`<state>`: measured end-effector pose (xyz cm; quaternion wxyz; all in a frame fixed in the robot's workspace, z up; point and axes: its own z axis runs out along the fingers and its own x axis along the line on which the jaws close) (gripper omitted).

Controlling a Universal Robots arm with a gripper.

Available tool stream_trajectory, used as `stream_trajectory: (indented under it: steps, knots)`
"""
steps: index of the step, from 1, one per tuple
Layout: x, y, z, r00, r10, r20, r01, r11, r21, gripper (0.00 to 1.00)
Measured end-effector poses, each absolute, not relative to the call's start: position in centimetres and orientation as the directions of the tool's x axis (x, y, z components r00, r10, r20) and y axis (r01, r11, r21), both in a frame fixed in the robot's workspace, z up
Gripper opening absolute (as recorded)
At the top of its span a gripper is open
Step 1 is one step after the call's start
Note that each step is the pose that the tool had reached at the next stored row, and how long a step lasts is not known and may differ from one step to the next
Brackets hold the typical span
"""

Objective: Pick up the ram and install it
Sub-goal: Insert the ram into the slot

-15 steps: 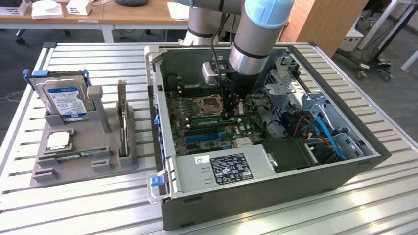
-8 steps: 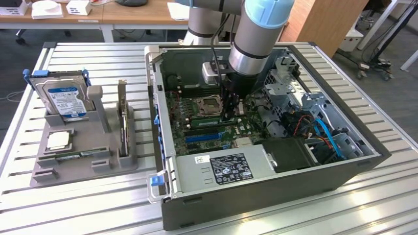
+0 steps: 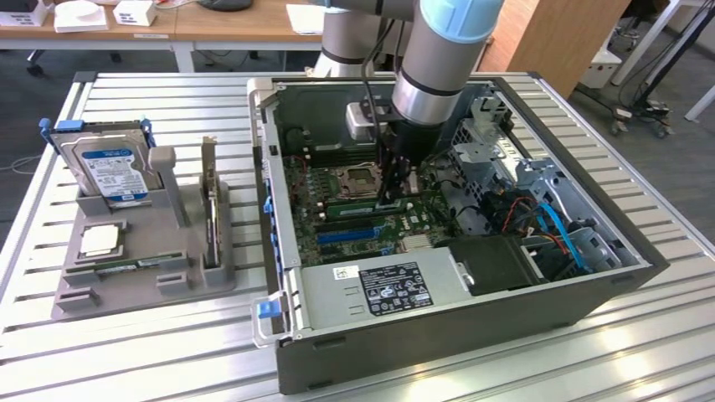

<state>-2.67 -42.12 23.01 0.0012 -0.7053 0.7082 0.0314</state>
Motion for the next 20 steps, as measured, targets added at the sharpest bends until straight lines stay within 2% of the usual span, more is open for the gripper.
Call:
stream_trajectory:
  steps: [20]
  knots:
    - [-2.7, -42.1, 26.8, -0.005, -0.999, -0.046, -0.999, 0.003, 0.043, 0.19]
